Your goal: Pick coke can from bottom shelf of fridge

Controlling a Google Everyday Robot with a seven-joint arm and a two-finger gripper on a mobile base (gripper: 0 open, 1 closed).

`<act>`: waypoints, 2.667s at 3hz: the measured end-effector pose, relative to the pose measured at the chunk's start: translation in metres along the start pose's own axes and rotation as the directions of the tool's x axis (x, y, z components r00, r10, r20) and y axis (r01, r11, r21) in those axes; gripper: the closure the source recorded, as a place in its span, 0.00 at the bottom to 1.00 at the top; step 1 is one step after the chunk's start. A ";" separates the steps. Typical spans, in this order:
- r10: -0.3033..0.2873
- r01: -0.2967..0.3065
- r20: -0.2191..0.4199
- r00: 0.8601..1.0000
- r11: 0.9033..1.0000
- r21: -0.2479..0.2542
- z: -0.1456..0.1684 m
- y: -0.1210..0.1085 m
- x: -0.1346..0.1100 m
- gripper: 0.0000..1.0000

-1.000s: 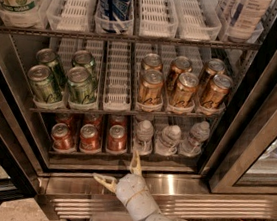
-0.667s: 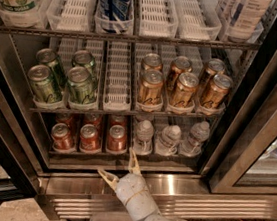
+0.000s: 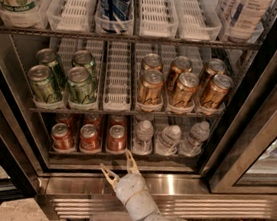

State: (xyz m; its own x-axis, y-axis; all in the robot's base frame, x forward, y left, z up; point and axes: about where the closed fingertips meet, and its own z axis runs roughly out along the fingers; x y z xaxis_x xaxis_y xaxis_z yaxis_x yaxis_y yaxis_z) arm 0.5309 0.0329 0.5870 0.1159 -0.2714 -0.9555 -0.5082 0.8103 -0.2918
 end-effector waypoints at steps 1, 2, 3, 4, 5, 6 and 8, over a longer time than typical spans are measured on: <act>0.003 -0.003 0.006 1.000 1.000 0.007 0.003 0.001 -0.002 0.38; 0.013 -0.013 0.012 1.000 1.000 0.012 0.008 0.003 -0.003 0.35; 0.016 -0.017 0.018 1.000 0.999 0.036 0.011 0.001 -0.004 0.33; 0.020 -0.021 0.017 1.000 0.997 0.073 0.012 -0.001 -0.004 0.35; 0.041 -0.042 0.010 0.999 0.992 0.119 0.015 -0.004 -0.004 0.34; 0.041 -0.042 0.010 0.999 0.992 0.120 0.015 -0.004 -0.004 0.32; 0.033 -0.037 0.024 0.999 0.986 0.164 0.026 -0.015 -0.002 0.31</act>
Offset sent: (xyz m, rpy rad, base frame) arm 0.0082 0.0113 0.0012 0.0326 -0.0047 -0.0154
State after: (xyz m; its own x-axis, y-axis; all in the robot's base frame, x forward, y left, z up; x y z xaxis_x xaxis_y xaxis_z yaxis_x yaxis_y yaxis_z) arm 0.5600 0.0347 0.5917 0.1194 -0.2317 -0.9654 -0.3648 0.8941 -0.2597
